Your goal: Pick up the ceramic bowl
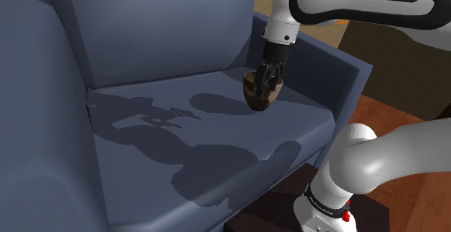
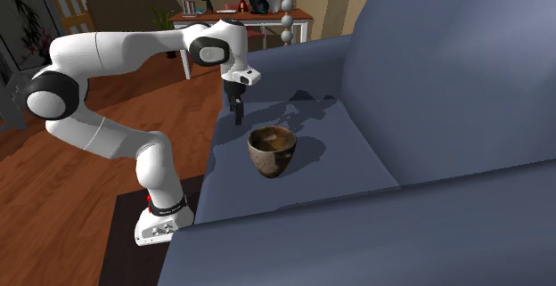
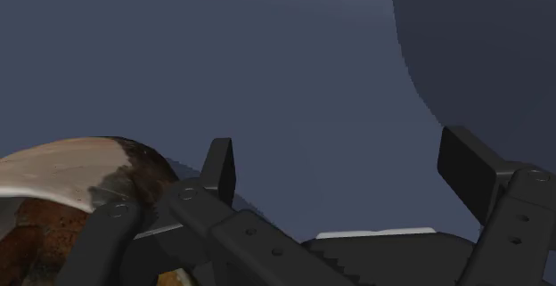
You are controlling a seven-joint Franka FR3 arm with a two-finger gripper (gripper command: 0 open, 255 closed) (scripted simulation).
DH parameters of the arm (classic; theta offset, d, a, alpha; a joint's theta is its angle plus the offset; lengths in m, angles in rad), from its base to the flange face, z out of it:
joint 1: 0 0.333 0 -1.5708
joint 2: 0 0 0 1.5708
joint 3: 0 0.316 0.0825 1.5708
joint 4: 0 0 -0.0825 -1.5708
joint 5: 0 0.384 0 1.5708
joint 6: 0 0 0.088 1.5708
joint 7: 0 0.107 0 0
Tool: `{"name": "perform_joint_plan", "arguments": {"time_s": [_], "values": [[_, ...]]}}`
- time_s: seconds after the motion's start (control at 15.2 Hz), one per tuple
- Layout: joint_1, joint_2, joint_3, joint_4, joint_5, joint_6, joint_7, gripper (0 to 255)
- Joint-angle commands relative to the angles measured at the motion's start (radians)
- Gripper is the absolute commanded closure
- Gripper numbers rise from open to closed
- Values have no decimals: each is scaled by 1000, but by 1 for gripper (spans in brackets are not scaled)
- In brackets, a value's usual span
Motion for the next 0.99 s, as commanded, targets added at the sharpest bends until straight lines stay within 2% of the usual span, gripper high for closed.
{"name": "perform_joint_plan", "arguments": {"time_s": [0.0, 0.53, 0.92], "values": [[0, 0, 0, 0, 0, 0, 0, 0], [-28, 253, -98, 172, -123, 59, -177, 0], [-30, 254, -103, 106, -127, 126, -182, 0]]}}
